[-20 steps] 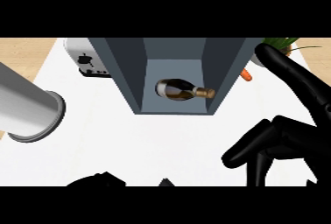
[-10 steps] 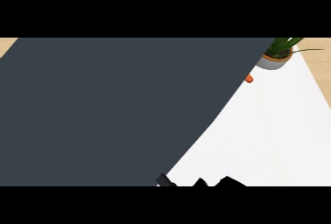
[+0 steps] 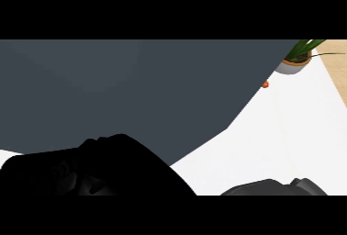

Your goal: Pick up the wine, place it into the cabinet and close the cabinet

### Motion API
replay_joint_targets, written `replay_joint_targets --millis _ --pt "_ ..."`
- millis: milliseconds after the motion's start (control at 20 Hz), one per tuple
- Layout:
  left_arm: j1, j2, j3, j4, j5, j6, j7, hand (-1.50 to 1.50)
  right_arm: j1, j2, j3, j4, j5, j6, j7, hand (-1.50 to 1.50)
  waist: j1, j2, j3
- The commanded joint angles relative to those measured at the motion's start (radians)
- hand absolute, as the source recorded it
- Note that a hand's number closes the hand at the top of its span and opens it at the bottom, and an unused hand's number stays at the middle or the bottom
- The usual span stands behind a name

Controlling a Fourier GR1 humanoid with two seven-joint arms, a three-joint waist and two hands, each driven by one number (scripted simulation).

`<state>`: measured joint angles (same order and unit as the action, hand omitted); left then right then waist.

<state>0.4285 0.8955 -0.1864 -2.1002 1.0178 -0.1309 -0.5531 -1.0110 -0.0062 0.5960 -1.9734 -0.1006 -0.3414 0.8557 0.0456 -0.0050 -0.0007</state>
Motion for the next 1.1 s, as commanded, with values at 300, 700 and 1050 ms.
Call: replay_joint_targets --millis 300,700,1050 --pt "0.026 0.066 0.162 0.087 0.129 -0.203 0.036 1.50 -0.236 0.006 -0.075 0.532 -0.077 -0.117 -0.263 1.50 0.020 0.016 -0.003" --pt "0.054 0.080 0.264 0.112 0.187 -0.244 0.074 1.50 -0.315 0.006 -0.162 0.893 -0.140 -0.089 -0.450 1.50 0.018 0.015 -0.001" --pt "0.022 0.080 0.283 0.099 0.195 -0.210 0.090 1.50 -0.215 -0.056 -0.153 1.014 -0.125 -0.013 -0.594 1.50 -0.004 0.025 -0.001"
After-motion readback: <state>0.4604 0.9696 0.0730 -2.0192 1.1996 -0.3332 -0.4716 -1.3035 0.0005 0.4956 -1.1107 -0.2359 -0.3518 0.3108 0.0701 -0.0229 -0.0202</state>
